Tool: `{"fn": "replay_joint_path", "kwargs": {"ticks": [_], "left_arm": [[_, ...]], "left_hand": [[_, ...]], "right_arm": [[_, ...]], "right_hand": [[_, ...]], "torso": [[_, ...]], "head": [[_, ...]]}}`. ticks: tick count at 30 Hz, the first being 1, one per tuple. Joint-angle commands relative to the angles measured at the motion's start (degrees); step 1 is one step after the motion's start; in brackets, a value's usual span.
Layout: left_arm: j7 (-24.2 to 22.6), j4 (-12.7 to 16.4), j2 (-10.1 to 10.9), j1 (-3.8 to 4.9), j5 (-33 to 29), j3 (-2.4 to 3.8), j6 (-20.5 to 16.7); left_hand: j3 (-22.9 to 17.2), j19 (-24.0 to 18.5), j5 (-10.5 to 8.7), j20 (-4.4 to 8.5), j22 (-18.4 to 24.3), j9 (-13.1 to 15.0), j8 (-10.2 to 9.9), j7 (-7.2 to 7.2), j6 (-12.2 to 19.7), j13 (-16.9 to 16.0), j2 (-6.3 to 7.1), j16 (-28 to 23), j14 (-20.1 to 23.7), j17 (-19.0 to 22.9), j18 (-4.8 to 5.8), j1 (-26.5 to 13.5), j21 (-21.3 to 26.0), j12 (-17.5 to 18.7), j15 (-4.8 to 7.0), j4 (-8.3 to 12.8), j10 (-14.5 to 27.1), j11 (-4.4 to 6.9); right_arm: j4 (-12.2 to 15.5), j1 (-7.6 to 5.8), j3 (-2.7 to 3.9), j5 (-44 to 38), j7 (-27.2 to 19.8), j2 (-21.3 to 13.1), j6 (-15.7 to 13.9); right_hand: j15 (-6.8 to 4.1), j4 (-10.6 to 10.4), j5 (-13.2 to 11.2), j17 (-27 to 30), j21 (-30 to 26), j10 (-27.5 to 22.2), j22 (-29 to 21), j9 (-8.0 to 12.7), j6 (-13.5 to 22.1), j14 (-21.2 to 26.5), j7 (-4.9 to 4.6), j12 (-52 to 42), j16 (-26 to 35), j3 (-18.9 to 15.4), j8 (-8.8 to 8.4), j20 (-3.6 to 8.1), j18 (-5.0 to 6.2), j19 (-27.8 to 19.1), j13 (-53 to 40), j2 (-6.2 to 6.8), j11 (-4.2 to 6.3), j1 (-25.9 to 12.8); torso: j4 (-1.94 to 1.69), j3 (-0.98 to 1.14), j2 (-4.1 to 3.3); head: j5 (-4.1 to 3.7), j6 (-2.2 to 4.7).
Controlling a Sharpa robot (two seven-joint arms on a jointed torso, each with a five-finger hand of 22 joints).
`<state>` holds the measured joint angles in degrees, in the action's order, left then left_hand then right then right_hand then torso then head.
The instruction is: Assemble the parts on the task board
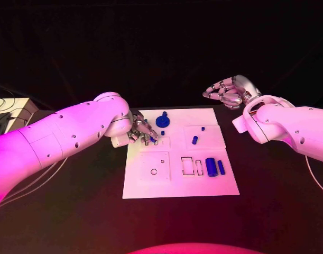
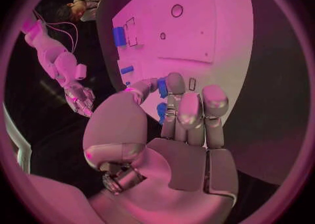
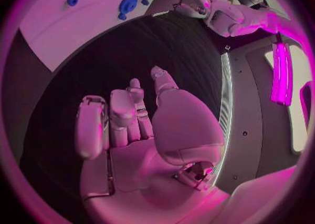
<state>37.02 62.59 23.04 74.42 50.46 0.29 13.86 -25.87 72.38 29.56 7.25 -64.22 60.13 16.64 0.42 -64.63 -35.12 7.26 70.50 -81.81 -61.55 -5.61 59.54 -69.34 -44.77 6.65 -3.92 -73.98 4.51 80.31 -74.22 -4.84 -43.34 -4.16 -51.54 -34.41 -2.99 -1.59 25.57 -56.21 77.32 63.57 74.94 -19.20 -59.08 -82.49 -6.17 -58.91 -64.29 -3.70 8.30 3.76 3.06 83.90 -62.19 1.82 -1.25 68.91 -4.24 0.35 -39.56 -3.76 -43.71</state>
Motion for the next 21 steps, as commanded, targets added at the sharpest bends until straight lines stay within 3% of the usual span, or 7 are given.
{"fn": "replay_joint_path", "kwargs": {"ticks": [1, 21], "left_arm": [[-0.7, -0.5, -0.9, -0.18, 3.1, -0.01, -0.8], [-1.3, -2.2, -2.9, -0.80, 6.4, -1.11, -2.2]], "left_hand": [[-8.7, 0.4, -0.24, -0.13, -0.1, 0.1, 0.0, 0.50, -0.9, -0.1, -1.57, 0.2, 0.2, 0.0, 0.85, 1.1, -0.3, 0.1, 0.29, 9.3, -0.8, 0.25], [-8.1, 0.7, -0.21, 0.08, -0.8, -0.2, -0.9, 0.72, -2.0, -0.2, -1.96, 0.4, 0.2, 0.1, 1.41, 1.1, -0.4, 1.1, 0.22, 9.6, -1.5, 0.35]], "right_arm": [[0.0, 0.03, 0.03, -0.2, -0.5, 0.1, 0.6], [0.1, 0.03, 0.03, -0.2, -0.4, 0.2, 0.8]], "right_hand": [[-0.35, 0.2, 0.3, 0.0, 0.1, 0.0, 11.7, -0.1, -0.5, -0.1, -0.05, 0.1, 0.3, -0.2, -0.34, 0.39, 0.06, 5.1, 0.0, 0.00, 0.38, -0.3], [-0.35, 0.2, 0.3, 0.0, 0.1, 0.0, 11.7, -0.1, -0.5, -0.1, -0.05, 0.1, 0.3, -0.2, -0.34, 0.39, 0.06, 5.1, 0.0, 0.00, 0.38, -0.3]], "torso": [[0.10, 0.02, -0.06], [0.02, -0.02, -0.07]], "head": [[0.01, -0.04], [-0.31, -0.38]]}}
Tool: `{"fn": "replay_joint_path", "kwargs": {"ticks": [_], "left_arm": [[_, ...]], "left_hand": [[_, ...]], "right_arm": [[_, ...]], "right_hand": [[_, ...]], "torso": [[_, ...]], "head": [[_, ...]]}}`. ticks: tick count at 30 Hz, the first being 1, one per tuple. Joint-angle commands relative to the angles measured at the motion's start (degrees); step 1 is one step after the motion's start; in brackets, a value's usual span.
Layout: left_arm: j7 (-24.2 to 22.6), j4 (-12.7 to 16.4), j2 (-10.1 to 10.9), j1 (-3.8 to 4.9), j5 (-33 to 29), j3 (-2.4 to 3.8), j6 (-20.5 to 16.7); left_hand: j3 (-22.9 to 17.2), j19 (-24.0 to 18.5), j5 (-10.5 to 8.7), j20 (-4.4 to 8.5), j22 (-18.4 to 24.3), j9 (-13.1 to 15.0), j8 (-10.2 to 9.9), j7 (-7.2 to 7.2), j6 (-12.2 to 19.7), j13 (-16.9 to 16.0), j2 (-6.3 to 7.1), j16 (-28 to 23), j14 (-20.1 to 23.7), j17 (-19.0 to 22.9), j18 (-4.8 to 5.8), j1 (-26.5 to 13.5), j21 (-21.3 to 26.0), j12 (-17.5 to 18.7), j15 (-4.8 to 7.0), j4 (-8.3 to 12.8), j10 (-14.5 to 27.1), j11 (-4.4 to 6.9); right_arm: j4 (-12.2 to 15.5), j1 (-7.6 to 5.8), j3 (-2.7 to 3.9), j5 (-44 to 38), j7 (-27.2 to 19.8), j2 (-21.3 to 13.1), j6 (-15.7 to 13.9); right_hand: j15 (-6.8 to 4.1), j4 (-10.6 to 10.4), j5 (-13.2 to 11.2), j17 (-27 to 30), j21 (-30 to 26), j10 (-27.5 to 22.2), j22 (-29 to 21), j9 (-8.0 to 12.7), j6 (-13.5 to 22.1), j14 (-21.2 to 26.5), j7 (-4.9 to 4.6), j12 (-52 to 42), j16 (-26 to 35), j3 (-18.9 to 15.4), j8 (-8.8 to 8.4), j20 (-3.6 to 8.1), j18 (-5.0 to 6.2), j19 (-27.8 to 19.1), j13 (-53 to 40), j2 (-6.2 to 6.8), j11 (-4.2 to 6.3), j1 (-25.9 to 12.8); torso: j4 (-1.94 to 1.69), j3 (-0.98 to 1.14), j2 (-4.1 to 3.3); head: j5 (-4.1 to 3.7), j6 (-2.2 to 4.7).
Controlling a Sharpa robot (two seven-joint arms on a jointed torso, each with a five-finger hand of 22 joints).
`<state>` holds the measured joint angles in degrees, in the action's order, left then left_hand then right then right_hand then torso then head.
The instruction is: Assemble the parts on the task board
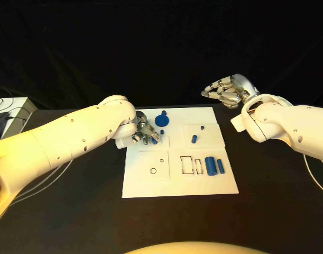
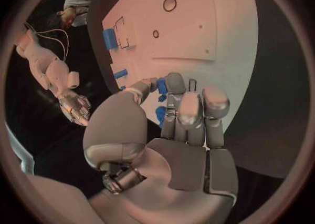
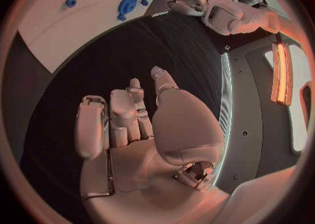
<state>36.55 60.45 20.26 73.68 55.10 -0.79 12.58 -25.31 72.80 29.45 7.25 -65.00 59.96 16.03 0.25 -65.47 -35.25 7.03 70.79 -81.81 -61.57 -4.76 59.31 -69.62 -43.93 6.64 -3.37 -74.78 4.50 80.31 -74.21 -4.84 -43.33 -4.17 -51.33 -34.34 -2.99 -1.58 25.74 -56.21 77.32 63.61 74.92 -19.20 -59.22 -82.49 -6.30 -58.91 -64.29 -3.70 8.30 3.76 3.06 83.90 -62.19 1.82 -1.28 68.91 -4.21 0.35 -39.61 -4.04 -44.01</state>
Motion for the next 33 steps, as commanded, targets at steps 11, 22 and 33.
{"fn": "replay_joint_path", "kwargs": {"ticks": [11, 22, 33], "left_arm": [[-1.5, 0.2, -0.5, -0.38, 4.4, -0.16, -2.6], [-1.7, -0.1, -0.8, -1.42, 5.1, -0.19, -2.3], [-2.0, 0.2, -0.7, -1.81, 7.9, -0.22, -1.7]], "left_hand": [[-8.7, 0.3, -0.10, 0.13, -0.1, 0.0, -0.4, 0.85, -1.2, -0.1, -1.73, 0.0, 0.2, 0.3, 0.60, 1.4, -0.1, 0.4, 0.25, 9.1, -0.7, 0.34], [-8.7, 0.3, -0.16, 0.13, -0.2, 0.1, -0.5, 0.83, -1.2, -0.3, -1.69, 0.0, 0.2, 0.4, 0.62, 1.6, -0.1, 0.5, 0.25, 9.0, -0.7, 0.33], [-8.8, 0.3, -0.17, 0.11, -0.2, 0.1, -0.6, 0.79, -1.1, -0.4, -1.72, -0.1, 0.2, 0.5, 0.58, 1.7, 0.0, 0.6, 0.24, 9.0, -0.7, 0.30]], "right_arm": [[0.2, 0.02, 0.03, -0.2, -0.4, 0.0, 0.7], [0.3, 0.02, 0.03, -0.2, -0.4, 0.0, 0.7], [0.3, 0.02, 0.03, -0.2, -0.3, -0.1, 1.0]], "right_hand": [[-0.35, 0.2, 0.2, 0.0, 0.1, -0.1, 11.7, -0.1, -0.4, -0.1, 0.09, 0.1, 0.3, -0.2, -0.34, 0.39, 0.06, 5.1, 0.0, 0.00, 0.41, -0.3], [-0.35, 0.2, 0.2, 0.0, 0.1, -0.1, 11.7, -0.1, -0.4, -0.1, 0.09, 0.1, 0.3, -0.2, -0.34, 0.39, 0.06, 5.1, 0.0, 0.00, 0.41, -0.3], [-0.35, 0.3, 0.2, 0.0, 0.0, -0.2, 11.7, -0.1, -0.4, -0.1, 0.06, 0.3, 0.3, -0.3, -0.47, 0.40, 0.06, 5.1, 0.0, -0.01, 0.40, -0.4]], "torso": [[-0.02, -0.05, -0.07], [-0.10, -0.11, -0.07], [-0.04, -0.04, -0.02]], "head": [[-0.17, -0.18], [-0.24, -0.47], [-0.30, -0.70]]}}
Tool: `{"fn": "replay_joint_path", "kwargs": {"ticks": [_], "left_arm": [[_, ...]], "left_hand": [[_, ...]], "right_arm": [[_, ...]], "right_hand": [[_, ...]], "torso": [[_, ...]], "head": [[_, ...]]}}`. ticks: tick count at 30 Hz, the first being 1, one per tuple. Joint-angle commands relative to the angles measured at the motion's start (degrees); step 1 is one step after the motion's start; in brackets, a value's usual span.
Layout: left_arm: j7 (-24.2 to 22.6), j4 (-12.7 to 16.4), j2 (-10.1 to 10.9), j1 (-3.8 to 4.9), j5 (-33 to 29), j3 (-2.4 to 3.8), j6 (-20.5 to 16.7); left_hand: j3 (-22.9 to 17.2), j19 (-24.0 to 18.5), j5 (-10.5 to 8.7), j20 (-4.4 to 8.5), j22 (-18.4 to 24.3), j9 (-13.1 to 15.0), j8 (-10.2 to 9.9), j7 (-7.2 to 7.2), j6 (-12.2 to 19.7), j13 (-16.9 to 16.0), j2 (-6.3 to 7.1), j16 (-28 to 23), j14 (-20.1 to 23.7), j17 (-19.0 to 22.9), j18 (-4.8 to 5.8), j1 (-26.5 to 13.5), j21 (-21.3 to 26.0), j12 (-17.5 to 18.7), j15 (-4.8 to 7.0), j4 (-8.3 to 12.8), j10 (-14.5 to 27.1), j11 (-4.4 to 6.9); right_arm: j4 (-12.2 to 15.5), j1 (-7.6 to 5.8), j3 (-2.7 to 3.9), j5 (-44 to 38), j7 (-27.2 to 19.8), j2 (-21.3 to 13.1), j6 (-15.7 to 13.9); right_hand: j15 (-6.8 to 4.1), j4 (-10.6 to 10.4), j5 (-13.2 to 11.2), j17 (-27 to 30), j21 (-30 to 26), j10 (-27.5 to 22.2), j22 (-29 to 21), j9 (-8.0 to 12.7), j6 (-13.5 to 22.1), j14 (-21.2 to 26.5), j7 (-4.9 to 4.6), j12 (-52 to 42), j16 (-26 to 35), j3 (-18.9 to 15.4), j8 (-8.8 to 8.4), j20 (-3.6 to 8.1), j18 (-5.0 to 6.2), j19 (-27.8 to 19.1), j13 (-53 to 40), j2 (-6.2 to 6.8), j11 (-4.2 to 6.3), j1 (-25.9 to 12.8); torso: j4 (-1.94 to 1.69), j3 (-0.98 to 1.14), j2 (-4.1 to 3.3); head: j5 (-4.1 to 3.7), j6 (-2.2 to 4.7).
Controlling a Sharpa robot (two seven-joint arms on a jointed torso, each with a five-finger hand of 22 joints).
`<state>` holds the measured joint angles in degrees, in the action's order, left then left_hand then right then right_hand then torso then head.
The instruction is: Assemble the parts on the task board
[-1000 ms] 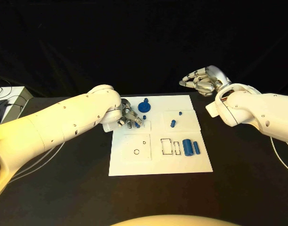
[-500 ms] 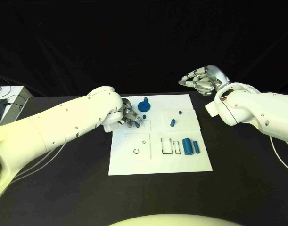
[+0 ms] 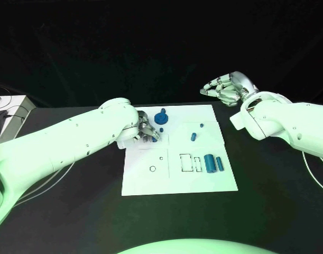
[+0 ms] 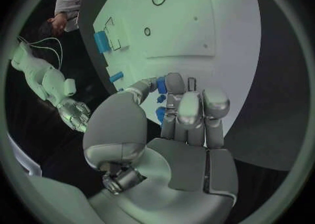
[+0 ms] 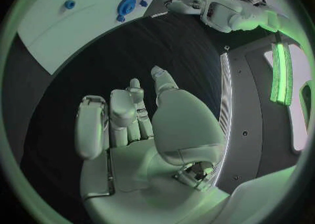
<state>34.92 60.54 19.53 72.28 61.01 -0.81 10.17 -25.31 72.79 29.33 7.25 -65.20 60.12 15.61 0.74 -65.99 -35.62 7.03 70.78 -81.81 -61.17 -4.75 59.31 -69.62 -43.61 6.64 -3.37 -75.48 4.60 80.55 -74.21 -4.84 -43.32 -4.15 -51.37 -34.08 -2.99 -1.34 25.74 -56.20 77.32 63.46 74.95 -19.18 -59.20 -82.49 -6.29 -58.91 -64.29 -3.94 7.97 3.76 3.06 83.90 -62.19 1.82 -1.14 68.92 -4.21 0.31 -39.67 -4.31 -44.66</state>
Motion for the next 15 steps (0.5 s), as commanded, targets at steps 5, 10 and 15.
{"fn": "replay_joint_path", "kwargs": {"ticks": [5, 10, 15], "left_arm": [[-0.3, 0.1, 0.1, -0.43, 2.2, -0.20, 0.8], [-0.2, 0.1, 0.2, -0.44, 2.4, -0.21, 1.0], [-0.1, 0.3, 0.5, -0.44, 2.6, -0.20, 1.3]], "left_hand": [[-8.8, 0.3, -0.05, 0.11, 0.0, 0.0, -0.2, 0.29, -0.6, 0.0, -1.73, -0.1, 0.2, 0.1, 0.58, 1.6, 0.0, 0.2, 0.24, 9.0, 0.0, 0.21], [-8.9, 0.3, -0.05, 0.09, -0.1, 0.1, -0.2, 0.27, -0.6, -0.1, -1.67, -0.1, 0.2, 0.2, 0.55, 1.8, 0.1, 0.3, 0.23, 8.9, 0.1, 0.20], [-9.0, 0.3, -0.05, 0.08, -0.1, 0.1, -0.2, 0.27, -0.6, -0.2, -1.61, 0.0, 0.2, 0.1, 0.57, 1.8, 0.1, 0.3, 0.22, 8.9, 0.0, 0.20]], "right_arm": [[0.1, 0.02, 0.03, -0.3, -0.3, 0.0, 0.8], [0.1, 0.02, 0.03, -0.3, -0.3, 0.0, 0.8], [0.1, 0.02, 0.03, -0.3, -0.3, 0.0, 0.8]], "right_hand": [[-0.35, 0.1, 0.2, 0.0, 0.0, 0.0, 11.7, -0.1, -0.4, -0.1, 0.05, 0.3, 0.3, -0.1, -0.13, 0.40, 0.07, 5.1, 0.0, -0.01, 0.25, -0.4], [-0.35, 0.1, 0.2, 0.0, 0.0, 0.0, 11.7, -0.1, -0.4, -0.1, 0.05, 0.3, 0.3, -0.1, -0.13, 0.40, 0.07, 5.1, 0.0, -0.01, 0.25, -0.4], [-0.35, 0.1, 0.2, 0.0, 0.0, 0.0, 11.7, -0.1, -0.4, -0.1, 0.05, 0.3, 0.3, -0.1, -0.13, 0.40, 0.07, 5.1, 0.0, -0.01, 0.25, -0.4]], "torso": [[-0.06, 0.00, 0.01], [-0.02, -0.03, 0.02], [-0.07, -0.03, 0.04]], "head": [[-0.08, -0.04], [-0.04, -0.14], [-0.07, -0.26]]}}
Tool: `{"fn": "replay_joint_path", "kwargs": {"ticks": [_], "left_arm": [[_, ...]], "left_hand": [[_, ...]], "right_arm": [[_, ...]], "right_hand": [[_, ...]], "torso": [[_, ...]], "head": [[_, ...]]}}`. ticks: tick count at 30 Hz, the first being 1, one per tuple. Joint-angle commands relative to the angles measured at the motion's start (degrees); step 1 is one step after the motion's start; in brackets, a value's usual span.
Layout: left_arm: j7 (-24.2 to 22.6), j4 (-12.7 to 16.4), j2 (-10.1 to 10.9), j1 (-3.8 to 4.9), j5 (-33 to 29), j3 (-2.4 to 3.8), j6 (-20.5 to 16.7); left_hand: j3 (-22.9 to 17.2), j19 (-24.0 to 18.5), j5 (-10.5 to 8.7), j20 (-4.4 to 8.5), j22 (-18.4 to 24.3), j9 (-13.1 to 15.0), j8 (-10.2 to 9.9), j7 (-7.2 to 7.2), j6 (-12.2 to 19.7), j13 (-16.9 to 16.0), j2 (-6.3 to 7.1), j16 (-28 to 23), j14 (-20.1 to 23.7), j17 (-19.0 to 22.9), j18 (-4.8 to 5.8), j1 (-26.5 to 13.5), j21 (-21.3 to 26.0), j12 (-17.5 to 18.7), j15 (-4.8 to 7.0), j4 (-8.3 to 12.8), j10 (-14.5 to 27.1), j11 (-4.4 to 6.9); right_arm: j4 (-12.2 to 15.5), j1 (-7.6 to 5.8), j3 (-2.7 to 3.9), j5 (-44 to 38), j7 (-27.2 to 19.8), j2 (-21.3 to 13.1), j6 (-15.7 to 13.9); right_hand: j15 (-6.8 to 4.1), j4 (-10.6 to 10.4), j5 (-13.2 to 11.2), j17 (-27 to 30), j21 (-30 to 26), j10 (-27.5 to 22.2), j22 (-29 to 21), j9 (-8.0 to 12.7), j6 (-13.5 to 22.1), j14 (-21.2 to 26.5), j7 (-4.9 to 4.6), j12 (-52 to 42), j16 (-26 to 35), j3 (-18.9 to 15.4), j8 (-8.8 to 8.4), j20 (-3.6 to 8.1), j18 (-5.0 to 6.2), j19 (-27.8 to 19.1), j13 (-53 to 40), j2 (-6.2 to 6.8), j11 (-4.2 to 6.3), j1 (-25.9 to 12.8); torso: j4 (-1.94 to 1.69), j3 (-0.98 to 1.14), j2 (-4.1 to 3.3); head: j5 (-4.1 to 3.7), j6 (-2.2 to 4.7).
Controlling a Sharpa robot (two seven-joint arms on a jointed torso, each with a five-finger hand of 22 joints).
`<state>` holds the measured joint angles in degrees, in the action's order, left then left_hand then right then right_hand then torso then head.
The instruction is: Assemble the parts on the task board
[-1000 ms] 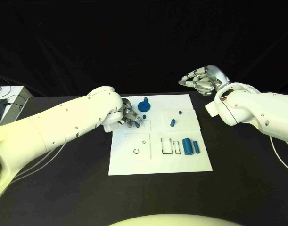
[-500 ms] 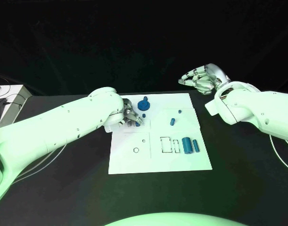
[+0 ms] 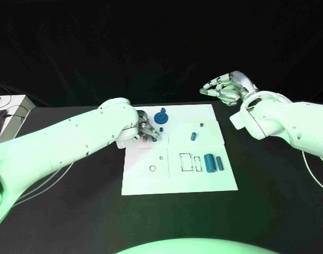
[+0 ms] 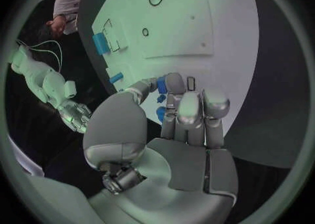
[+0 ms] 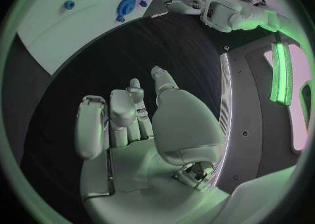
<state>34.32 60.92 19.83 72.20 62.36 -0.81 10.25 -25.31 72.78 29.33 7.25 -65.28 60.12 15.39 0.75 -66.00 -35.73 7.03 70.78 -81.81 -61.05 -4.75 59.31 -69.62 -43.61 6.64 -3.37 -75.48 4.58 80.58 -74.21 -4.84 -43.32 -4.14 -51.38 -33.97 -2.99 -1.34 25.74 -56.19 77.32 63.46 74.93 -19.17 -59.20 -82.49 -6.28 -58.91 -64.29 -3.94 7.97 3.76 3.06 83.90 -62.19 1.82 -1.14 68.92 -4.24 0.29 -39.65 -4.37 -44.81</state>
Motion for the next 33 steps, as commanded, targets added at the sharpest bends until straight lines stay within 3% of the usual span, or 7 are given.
{"fn": "replay_joint_path", "kwargs": {"ticks": [1, 26, 33], "left_arm": [[0.5, -0.1, 0.3, -0.36, 1.3, -0.21, 1.3], [0.4, -0.2, 0.5, -0.38, 1.9, -0.21, 0.8], [0.3, -0.8, -0.1, -0.39, 1.2, -0.21, 0.6]], "left_hand": [[-9.1, 0.4, -0.05, 0.08, -0.2, 0.1, 0.1, 0.27, -0.6, -0.1, -1.59, 0.0, 0.2, 0.1, 0.59, 1.9, 0.1, 0.3, 0.21, 9.0, 0.0, 0.22], [-9.3, 0.3, -0.17, 0.04, -0.3, 0.2, 0.0, 0.26, -0.6, 0.0, -1.41, 0.0, 0.3, 0.2, 0.63, 1.9, 0.2, 0.5, 0.18, 8.6, -0.1, 0.20], [-7.4, 0.4, -0.52, -0.06, -0.5, 0.3, 0.0, 0.50, -0.8, -0.2, -2.02, 0.1, 0.2, 0.1, 0.64, 2.0, 0.4, 0.4, 0.16, 7.8, -0.1, 0.25]], "right_arm": [[0.1, 0.02, 0.03, -0.3, -0.3, 0.0, 0.7], [-0.1, 0.02, 0.03, -0.3, -0.4, 0.0, 0.8], [-0.2, 0.04, 0.03, -0.2, -0.4, 0.1, 0.9]], "right_hand": [[-0.35, 0.1, 0.2, 0.0, 0.0, 0.0, 11.7, -0.1, -0.4, -0.1, 0.04, 0.3, 0.3, -0.1, -0.13, 0.40, 0.07, 5.1, 0.0, -0.01, 0.25, -0.4], [-0.35, 0.0, 0.2, 0.0, 0.0, 0.0, 11.7, -0.1, -0.5, -0.1, 0.06, 0.2, 0.3, 0.0, -0.13, 0.39, 0.06, 5.1, -0.1, -0.03, 0.26, -0.5], [-0.35, 0.1, 0.2, -0.1, 0.0, 0.1, 11.7, -0.1, -0.5, -0.1, 0.06, 0.2, 0.3, 0.0, -0.13, 0.39, 0.06, 5.1, -0.1, -0.04, 0.27, -0.5]], "torso": [[-0.05, -0.02, 0.04], [0.00, 0.03, 0.00], [0.02, 0.04, 0.01]], "head": [[-0.01, -0.18], [-0.01, -0.18], [0.04, -0.12]]}}
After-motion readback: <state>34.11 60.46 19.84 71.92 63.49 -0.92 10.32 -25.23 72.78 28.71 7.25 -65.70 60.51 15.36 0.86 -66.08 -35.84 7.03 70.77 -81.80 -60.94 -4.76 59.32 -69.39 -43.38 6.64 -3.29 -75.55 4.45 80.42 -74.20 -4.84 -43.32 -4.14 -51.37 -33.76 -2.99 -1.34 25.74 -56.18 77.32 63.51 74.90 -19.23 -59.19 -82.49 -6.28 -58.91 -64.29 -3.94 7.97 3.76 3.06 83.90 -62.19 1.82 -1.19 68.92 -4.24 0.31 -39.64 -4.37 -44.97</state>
